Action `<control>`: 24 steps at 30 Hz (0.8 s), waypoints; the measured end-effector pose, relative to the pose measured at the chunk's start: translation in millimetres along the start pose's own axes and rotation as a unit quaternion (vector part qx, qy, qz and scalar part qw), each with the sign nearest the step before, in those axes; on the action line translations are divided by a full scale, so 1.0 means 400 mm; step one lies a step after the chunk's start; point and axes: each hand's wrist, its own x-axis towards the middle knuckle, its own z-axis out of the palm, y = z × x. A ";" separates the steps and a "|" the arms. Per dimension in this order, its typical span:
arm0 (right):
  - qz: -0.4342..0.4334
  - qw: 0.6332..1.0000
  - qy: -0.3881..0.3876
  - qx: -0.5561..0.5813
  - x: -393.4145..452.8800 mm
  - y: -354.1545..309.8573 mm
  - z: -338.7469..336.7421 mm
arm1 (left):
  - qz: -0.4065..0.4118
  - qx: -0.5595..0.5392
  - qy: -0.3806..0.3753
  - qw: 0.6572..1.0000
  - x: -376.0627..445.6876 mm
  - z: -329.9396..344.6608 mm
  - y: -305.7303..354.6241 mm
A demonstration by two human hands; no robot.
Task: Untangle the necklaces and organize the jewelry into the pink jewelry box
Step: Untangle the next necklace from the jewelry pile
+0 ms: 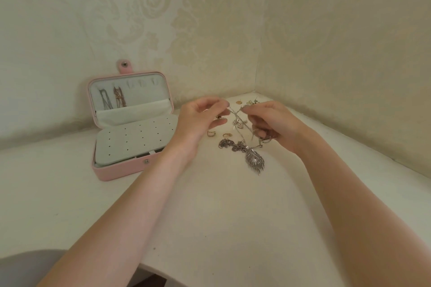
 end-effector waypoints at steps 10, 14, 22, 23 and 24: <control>0.041 0.976 0.105 0.189 0.019 0.012 -0.025 | -0.107 -0.250 -0.091 0.958 0.009 -0.005 0.023; 0.025 0.965 0.075 0.251 0.009 -0.005 -0.022 | -0.099 -0.241 -0.062 0.964 0.012 -0.005 0.018; -0.034 0.991 0.050 0.115 -0.003 -0.028 -0.008 | -0.042 0.103 -0.085 0.990 -0.006 0.003 0.007; -0.031 0.992 0.055 0.112 -0.003 -0.028 -0.008 | -0.025 0.135 -0.105 0.985 -0.010 0.005 0.006; -0.028 0.991 0.058 0.116 -0.003 -0.028 -0.009 | -0.006 0.156 -0.121 0.980 -0.011 0.005 0.004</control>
